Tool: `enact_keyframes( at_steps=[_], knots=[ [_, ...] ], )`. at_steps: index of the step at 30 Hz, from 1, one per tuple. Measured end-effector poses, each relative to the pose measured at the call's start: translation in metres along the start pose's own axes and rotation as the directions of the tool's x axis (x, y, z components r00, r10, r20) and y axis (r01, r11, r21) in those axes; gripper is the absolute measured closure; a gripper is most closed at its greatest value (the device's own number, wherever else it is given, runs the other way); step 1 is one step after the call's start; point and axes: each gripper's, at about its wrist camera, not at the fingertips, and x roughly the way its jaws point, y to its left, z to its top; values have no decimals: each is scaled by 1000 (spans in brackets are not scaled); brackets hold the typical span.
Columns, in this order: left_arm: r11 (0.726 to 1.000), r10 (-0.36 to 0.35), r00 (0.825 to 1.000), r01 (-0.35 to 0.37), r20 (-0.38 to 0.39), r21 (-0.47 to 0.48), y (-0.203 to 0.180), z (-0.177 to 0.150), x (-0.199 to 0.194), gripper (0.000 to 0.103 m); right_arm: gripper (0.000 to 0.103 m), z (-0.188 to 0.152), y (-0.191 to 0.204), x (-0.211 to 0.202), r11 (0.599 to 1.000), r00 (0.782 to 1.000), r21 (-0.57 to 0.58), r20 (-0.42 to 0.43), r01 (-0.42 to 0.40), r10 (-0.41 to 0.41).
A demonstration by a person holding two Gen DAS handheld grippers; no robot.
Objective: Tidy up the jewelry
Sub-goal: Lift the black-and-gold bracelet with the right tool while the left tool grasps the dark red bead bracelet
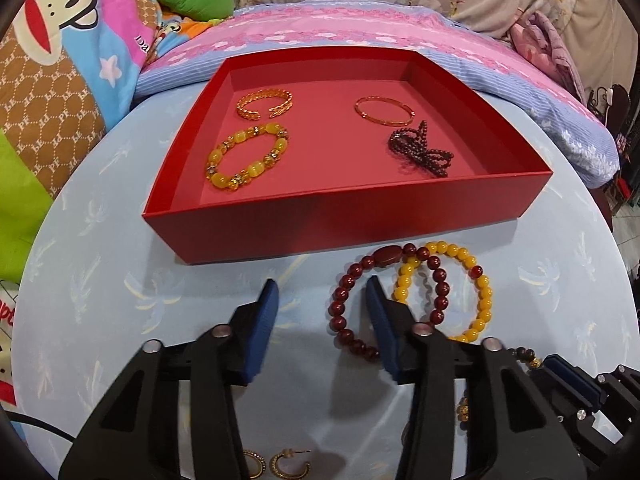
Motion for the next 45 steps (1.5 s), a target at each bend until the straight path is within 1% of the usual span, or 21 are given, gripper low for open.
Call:
enact_keyframes(
  at_steps=[1,2,3,6,11,18,24,32,37,45],
  knots=[
    [1000,-4,1000,4,-1,2,0,1,0,81,95,0,0,0,1000,1000,0,0,0,0],
    [1000,-14,1000,14,-3,1,-1,1,-1,86,95,0,0,0,1000,1000,1,0,0,0],
    [1000,-28,1000,28,-9,-5,0,2,-2,95,95,0,0,0,1000,1000,1,1,0,0],
    [998,-56,998,56,-17,-22,2,1,-6,95,95,0,0,-3,1000,1000,1,8,-1,1],
    [997,-75,997,75,1,-30,4,-5,-25,96,95,3,1,-19,1000,999,-4,41,-4,4],
    [993,-107,993,109,53,-37,14,-6,-66,95,95,10,5,-44,1000,996,-13,91,-11,12],
    [992,-123,988,124,92,-13,15,-3,-94,96,95,16,13,-60,999,992,-32,124,-14,18],
    [990,-137,984,138,118,-4,14,1,-113,95,95,27,20,-73,999,987,-46,159,-17,24],
    [989,-147,980,148,135,-1,16,2,-120,95,95,29,20,-74,999,986,-45,164,-19,27],
    [989,-136,984,141,119,-35,31,-7,-118,95,95,23,19,-74,999,987,-37,155,-26,31]
  ],
)
